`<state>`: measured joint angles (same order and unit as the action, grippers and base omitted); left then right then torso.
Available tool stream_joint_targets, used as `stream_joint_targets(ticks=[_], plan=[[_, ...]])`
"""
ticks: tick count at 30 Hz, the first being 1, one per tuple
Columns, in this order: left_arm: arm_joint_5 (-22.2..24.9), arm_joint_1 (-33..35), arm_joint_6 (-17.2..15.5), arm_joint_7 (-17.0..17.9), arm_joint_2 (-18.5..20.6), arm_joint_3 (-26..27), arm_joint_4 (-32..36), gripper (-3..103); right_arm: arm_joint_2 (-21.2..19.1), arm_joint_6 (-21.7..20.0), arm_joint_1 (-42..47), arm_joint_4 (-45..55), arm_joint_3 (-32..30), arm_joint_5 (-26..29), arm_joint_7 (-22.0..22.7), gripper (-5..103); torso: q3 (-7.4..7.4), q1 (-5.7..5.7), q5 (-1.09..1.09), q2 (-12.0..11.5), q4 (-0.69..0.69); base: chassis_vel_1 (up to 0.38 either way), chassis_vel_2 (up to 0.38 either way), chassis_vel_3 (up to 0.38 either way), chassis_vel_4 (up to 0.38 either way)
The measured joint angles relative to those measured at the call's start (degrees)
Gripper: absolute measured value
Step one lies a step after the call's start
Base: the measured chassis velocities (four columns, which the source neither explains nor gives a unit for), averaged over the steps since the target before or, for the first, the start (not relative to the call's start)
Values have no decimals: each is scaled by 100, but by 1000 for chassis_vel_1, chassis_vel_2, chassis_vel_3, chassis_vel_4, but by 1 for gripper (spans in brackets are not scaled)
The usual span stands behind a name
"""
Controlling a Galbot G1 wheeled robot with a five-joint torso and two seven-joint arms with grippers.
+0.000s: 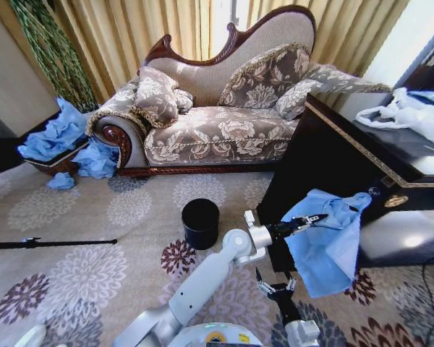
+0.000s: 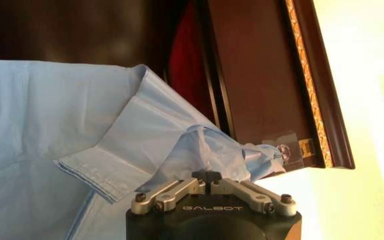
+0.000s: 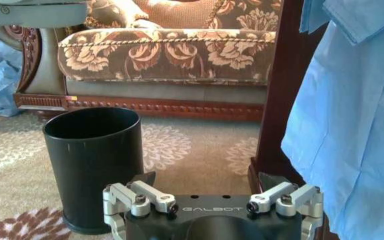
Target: Place a garbage bag over the trash bin.
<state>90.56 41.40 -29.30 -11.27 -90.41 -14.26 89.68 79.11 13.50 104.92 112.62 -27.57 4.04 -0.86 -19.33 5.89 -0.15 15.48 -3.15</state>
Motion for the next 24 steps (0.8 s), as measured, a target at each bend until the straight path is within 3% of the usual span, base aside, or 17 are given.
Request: stream_joint_targets(ticks=[8, 24], plan=[[-45, 43, 16, 69, 158, 7, 185, 0, 6, 5, 7, 5, 9, -23, 0, 100, 0, 0, 0, 0, 0, 0, 0, 0, 0], [147, 23, -12, 299, 1103, 328, 676, 0, 19, 51, 29, 60, -35, -16, 0, 100, 0, 1, -1, 0, 0, 0, 0, 0, 0]])
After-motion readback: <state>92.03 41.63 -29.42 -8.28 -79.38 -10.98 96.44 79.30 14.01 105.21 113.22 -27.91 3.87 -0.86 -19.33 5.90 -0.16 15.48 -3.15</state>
